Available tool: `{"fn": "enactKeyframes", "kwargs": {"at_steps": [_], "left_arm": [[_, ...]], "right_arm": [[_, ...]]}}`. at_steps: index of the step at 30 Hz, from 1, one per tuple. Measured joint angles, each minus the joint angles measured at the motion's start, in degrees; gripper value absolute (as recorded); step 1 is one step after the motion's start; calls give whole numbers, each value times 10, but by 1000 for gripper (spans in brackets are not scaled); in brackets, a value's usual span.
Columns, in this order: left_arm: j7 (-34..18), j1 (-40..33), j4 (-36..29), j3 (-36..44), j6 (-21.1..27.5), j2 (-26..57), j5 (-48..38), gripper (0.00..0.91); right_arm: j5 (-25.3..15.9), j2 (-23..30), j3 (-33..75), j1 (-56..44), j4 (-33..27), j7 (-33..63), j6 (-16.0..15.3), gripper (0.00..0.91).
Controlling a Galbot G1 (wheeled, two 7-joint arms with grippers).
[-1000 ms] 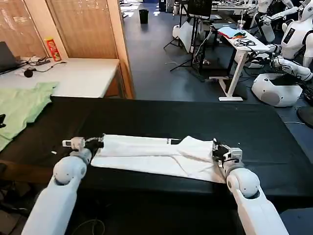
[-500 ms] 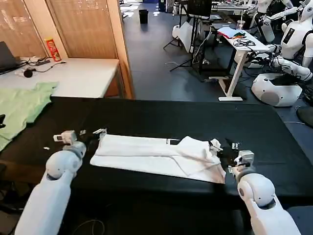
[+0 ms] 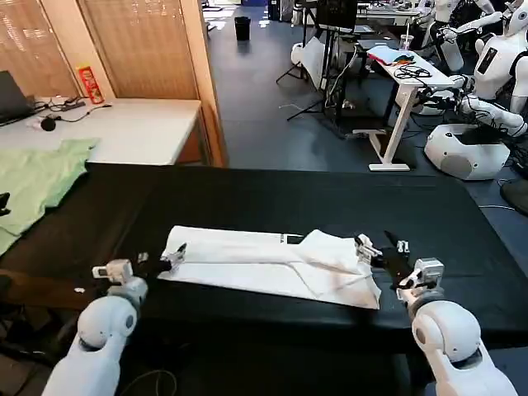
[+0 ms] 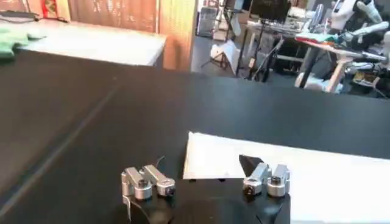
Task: Fold and organize the clothes.
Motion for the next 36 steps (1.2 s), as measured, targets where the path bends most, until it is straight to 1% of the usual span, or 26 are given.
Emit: {"fn": "enactKeyframes", "kwargs": {"at_steps": [1,2,4,5,10,11,12,13,16,23,29,32,34,36], "left_arm": [[0,2,0,1,-1,-2,7,605],[0,3,0,2,-2,-3,10,517],[0,7,-1,2,-2,-6,15,273],[-1,10,-2,3,-3,-8,16,195],[1,13,-2,3,1,-13,15,146],[3,11,-1,3,3,-14,12,117],[7,10,0,3,8,-14,8,49],[9,8,1,3,11,-14,2,10],[12,1,7,4,13,-12,-2,0],[22,-3,26,-5,-36,19,87,0],[6,3,49,-32,-107,104,186,0],[0,10,55,-48,-130,155,216,0],[-2,16,52,-55,-132,176,223,0],[-2,25,39,-54,-119,183,222,0]], "right_arm": [[0,0,1,-1,1,0,0,878],[0,0,3,-1,3,0,0,878],[0,1,5,-2,3,0,0,878],[0,2,6,-2,4,0,1,878],[-3,6,5,-2,6,0,1,878],[-3,6,5,-1,7,0,1,878],[-4,7,4,-1,8,0,1,878],[-4,8,4,0,8,0,1,878],[-5,10,3,1,11,0,1,878],[-5,12,14,-7,19,0,1,878],[-8,19,18,-18,22,0,1,878],[-15,24,16,-20,22,0,2,878],[-20,28,12,-21,22,0,3,878],[-27,32,11,-23,21,-1,4,878]]}}
